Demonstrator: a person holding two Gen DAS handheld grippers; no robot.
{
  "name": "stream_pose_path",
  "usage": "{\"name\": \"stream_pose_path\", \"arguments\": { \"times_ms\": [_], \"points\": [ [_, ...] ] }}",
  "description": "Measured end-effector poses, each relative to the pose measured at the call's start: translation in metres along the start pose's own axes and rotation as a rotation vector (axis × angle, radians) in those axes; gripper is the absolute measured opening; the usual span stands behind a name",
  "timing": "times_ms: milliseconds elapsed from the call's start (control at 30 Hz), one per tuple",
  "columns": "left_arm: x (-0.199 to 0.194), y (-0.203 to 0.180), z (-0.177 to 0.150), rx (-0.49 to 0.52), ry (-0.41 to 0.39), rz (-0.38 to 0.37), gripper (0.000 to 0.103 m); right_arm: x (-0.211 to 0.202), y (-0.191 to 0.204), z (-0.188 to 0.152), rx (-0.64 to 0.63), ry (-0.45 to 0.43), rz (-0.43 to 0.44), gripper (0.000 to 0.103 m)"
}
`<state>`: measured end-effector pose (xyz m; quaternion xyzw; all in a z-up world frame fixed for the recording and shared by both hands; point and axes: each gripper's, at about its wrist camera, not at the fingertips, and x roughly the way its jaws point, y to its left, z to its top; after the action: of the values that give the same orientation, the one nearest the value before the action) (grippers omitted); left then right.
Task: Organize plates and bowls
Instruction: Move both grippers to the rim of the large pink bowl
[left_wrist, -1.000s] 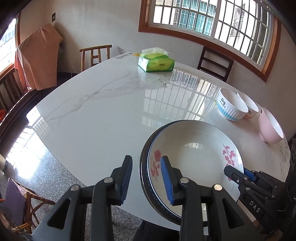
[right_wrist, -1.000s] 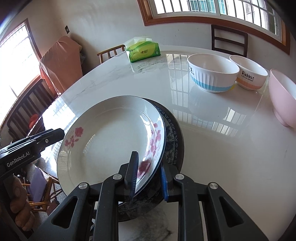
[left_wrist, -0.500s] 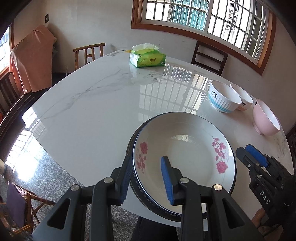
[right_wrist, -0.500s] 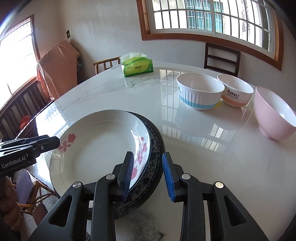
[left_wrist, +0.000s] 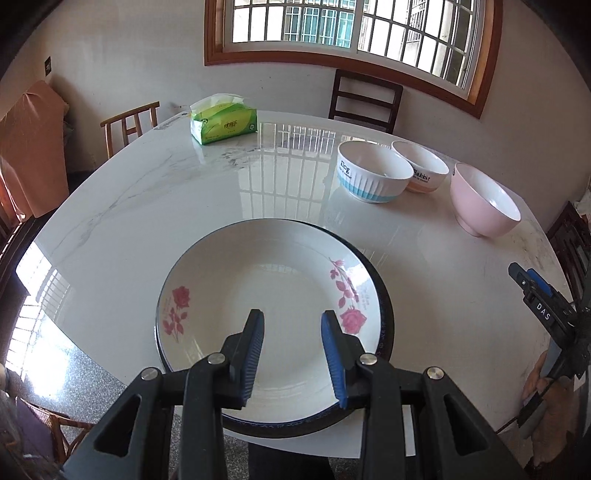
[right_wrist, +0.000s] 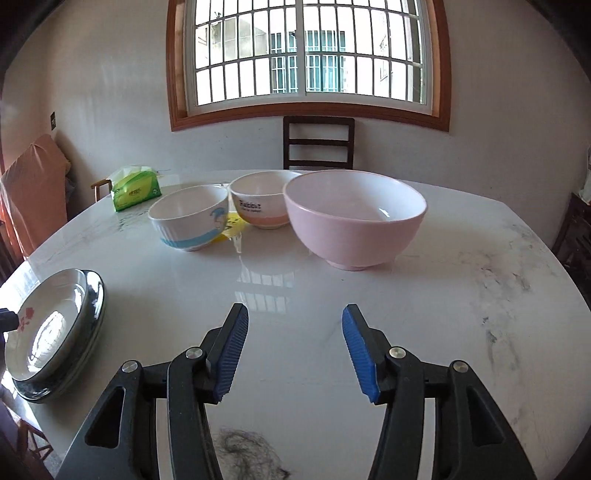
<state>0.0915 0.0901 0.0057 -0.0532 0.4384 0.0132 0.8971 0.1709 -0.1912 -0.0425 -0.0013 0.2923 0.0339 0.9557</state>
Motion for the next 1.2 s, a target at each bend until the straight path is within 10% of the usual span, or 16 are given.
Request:
{"name": "stream_pose_path", "arguments": {
  "times_ms": [500, 1200],
  "points": [
    [0.039, -0.117, 0.031, 0.068, 0.135, -0.258, 0.033, -0.005, -0.103, -0.010, 0.307, -0.041, 0.123, 0.075],
    [0.077, -0.219, 0.115, 0.200, 0.033, -0.179, 0.033, -0.002, -0.145, 0.005, 0.399, -0.004, 0.146, 0.079]
  ]
}}
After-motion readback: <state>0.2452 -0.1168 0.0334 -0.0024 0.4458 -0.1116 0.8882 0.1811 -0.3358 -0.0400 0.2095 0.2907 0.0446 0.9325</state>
